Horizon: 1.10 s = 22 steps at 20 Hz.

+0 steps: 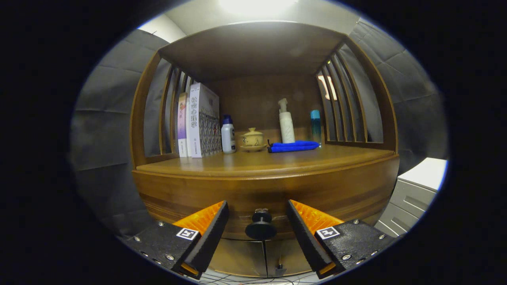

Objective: Pull open the drawer, take out the items inside it, and place them on the countertop above the cabinet.

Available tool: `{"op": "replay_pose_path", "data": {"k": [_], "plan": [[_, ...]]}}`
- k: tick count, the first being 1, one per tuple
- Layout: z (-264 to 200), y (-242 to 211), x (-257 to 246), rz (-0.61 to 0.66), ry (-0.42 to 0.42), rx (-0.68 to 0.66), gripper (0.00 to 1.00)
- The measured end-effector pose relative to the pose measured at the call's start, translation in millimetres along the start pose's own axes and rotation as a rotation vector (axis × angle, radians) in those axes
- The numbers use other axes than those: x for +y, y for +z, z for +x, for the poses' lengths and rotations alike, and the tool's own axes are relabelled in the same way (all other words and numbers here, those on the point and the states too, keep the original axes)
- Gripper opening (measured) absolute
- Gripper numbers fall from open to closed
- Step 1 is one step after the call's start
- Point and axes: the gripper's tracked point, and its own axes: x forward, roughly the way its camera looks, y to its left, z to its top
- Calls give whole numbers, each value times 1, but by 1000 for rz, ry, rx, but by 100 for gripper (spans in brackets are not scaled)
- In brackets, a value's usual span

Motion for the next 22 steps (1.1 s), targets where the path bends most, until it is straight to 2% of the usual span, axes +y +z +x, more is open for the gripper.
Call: {"op": "replay_pose_path", "data": {"k": [3,6,7,11,16,22], "plan": [[4,-7,4,16,12,15,85],[7,-12,-1,-21,-1,39,77],[10,-16,-1,-37,-6,50,68],[9,-17,-4,-37,-8,62,48],[4,-16,-5,-72,-8,74,39],[-30,-18,0,-85,-18,72,39]]}}
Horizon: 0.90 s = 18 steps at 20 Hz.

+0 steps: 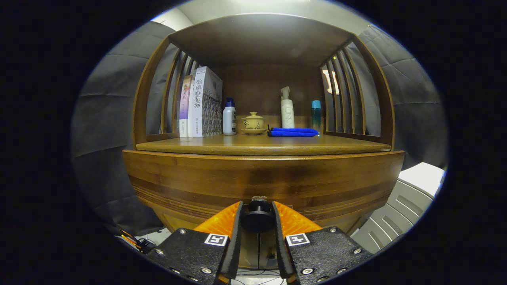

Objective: Pull open the drawer, take out the items inside it, and place them on the countertop above the cabinet.

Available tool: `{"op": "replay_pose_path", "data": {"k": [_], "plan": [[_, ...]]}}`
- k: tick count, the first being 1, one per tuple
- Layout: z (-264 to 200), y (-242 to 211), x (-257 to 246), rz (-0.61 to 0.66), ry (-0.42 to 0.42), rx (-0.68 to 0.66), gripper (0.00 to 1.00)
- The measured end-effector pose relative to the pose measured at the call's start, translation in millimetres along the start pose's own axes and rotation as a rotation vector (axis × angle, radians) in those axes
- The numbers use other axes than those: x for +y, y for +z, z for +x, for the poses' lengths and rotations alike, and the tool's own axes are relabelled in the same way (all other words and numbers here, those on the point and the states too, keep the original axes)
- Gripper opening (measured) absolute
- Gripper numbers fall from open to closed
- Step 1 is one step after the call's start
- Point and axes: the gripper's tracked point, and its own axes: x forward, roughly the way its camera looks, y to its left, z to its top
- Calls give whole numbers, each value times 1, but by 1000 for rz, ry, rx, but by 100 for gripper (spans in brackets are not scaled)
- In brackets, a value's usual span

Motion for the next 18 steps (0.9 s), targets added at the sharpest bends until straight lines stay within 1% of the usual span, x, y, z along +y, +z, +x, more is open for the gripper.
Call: {"op": "replay_pose_path", "data": {"k": [12,18], "plan": [[-71,-10,7,-14,-12,2,39],[-97,-12,11,-35,-12,1,39]]}}
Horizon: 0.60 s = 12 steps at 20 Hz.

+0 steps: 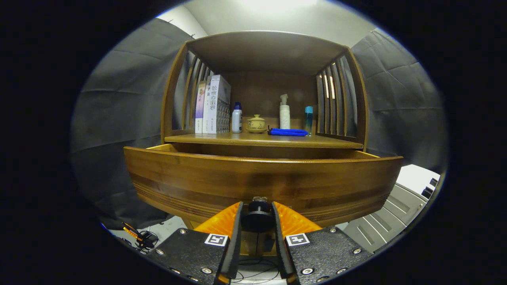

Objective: Pull open the drawer, take out the items inside it, and place them on the countertop above the cabinet.

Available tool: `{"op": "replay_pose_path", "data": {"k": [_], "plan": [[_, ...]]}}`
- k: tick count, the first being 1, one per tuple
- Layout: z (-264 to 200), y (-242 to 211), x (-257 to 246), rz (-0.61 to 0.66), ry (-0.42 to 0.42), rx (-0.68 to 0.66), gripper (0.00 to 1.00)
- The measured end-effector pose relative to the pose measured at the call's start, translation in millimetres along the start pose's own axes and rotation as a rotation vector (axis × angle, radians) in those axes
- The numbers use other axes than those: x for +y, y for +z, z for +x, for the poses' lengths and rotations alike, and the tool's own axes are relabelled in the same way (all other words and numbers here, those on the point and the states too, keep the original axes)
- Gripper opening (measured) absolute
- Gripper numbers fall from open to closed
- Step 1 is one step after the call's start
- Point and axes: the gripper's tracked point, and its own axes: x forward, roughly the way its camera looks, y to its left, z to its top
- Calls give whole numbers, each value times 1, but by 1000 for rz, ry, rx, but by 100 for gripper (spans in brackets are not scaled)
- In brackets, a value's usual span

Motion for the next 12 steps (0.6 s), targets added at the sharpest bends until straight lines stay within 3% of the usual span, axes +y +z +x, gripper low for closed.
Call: {"op": "replay_pose_path", "data": {"k": [4,5,6,8,12], "plan": [[-18,7,2,2,4,-24,39],[-28,21,5,25,17,-83,39],[-33,39,17,42,69,-162,28],[-45,39,20,30,57,-138,7],[-49,16,23,26,22,-63,8]]}}
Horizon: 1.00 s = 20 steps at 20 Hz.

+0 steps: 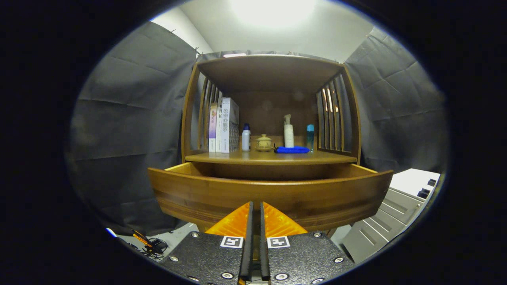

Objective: Pull open the drawer, take out the items inside it, and place them on the countertop above the cabinet.

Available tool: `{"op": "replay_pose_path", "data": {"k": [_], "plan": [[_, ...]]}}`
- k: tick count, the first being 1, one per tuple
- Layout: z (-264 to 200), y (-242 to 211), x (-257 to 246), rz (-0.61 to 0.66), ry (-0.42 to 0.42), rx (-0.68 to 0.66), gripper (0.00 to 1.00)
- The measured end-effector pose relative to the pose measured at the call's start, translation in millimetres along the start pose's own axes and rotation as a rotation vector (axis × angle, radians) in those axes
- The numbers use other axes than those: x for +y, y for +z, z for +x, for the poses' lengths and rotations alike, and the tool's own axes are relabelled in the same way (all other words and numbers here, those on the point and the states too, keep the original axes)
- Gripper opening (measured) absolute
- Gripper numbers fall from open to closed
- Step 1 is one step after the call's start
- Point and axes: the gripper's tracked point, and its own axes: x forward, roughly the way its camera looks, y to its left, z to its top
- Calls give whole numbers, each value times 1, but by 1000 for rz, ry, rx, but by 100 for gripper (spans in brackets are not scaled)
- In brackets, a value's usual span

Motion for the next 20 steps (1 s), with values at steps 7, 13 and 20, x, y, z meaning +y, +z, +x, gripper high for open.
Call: {"op": "replay_pose_path", "data": {"k": [7,13,20], "plan": [[26,-23,-21,11,-42,72,69],[48,-26,-29,15,-57,85,80],[43,-27,-27,8,-65,92,43]]}}
